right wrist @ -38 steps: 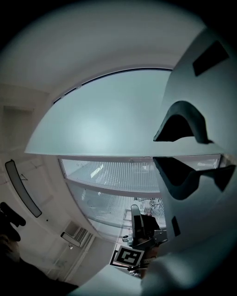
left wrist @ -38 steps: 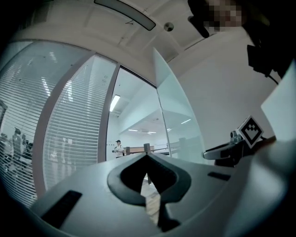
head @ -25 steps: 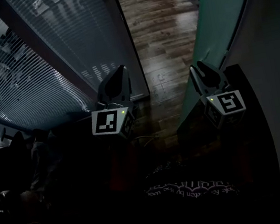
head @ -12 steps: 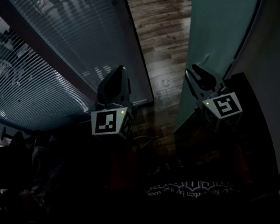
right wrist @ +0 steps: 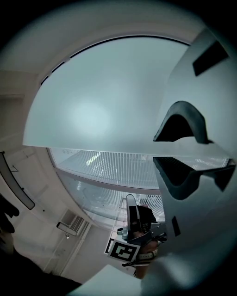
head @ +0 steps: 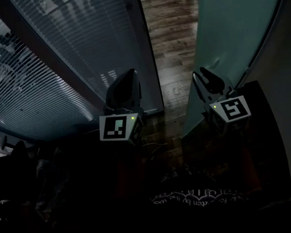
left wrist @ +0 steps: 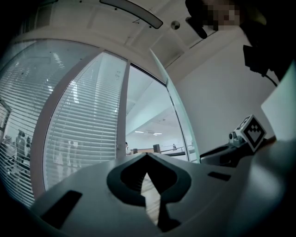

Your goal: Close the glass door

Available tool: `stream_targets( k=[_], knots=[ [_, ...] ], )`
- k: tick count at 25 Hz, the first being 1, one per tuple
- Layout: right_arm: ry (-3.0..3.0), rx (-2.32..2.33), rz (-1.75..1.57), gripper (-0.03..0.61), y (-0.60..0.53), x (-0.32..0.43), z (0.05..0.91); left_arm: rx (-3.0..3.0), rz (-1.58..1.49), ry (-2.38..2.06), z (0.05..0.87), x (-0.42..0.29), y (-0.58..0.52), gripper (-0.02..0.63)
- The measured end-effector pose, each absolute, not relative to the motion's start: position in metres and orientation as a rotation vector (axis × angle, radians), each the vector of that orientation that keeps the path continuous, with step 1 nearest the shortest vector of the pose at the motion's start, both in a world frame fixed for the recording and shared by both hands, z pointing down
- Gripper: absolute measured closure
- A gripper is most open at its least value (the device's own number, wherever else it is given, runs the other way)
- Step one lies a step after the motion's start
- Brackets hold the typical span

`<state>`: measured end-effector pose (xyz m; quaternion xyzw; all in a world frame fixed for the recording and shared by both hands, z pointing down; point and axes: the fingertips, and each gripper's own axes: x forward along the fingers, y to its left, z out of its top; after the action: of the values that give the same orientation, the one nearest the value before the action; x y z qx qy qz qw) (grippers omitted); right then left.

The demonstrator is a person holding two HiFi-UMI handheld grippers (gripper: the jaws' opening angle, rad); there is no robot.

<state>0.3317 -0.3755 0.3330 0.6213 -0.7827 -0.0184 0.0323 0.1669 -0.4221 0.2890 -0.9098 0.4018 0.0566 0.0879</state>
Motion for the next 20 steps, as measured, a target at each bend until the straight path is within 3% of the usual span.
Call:
stream_targets(
  k=[20],
  knots=[
    [-2.476,1.802,-0.102,0.486,-0.451,0.315,0.327,-2.647,0.195,1.330,0.284,0.136,-0.490,0.612]
  ],
)
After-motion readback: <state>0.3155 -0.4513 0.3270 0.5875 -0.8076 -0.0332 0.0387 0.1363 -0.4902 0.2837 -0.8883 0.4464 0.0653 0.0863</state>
